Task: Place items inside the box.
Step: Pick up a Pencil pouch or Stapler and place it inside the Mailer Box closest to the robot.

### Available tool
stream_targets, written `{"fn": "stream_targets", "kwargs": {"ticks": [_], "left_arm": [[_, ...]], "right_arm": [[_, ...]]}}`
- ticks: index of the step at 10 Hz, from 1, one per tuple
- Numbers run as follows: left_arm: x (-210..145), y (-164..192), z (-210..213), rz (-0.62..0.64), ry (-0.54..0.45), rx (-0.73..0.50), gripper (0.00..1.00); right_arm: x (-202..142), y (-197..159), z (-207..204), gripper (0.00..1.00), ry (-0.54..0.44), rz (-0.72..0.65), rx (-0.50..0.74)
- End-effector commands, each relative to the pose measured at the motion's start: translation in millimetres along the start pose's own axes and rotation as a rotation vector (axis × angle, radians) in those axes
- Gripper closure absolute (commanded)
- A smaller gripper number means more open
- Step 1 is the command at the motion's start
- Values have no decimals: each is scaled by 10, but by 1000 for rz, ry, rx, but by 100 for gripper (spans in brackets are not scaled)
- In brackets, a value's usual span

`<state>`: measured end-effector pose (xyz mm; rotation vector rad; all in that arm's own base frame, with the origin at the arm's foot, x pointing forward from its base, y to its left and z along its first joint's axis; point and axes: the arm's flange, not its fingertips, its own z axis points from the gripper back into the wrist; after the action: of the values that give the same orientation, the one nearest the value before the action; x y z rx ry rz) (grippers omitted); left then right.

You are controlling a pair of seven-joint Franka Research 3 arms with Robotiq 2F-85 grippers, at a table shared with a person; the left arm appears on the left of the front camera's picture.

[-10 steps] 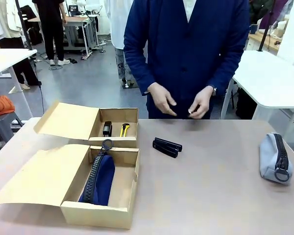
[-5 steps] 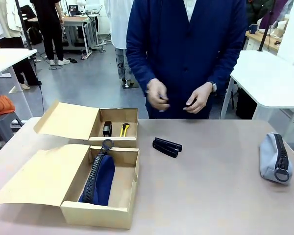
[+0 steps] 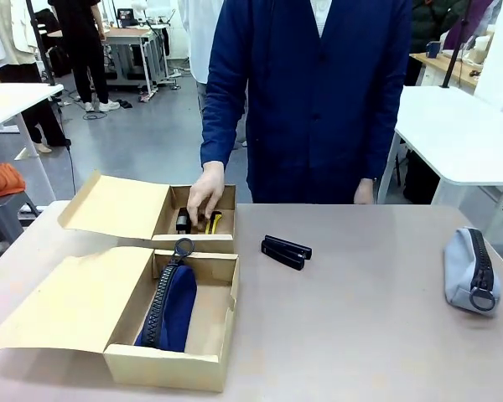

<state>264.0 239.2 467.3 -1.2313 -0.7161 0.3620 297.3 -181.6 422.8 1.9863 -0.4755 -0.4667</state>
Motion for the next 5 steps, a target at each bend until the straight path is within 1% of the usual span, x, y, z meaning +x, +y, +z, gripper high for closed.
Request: {"fn": "stream_targets", "kwargs": {"ticks": [1, 5], "left_arm": [[-1, -6, -10, -16, -13, -24, 0], [-1, -6, -10, -16, -13, -24, 0]], "right_arm": [[8, 58, -25, 0, -4, -15, 25], [8, 58, -25, 0, -4, -15, 25]]}}
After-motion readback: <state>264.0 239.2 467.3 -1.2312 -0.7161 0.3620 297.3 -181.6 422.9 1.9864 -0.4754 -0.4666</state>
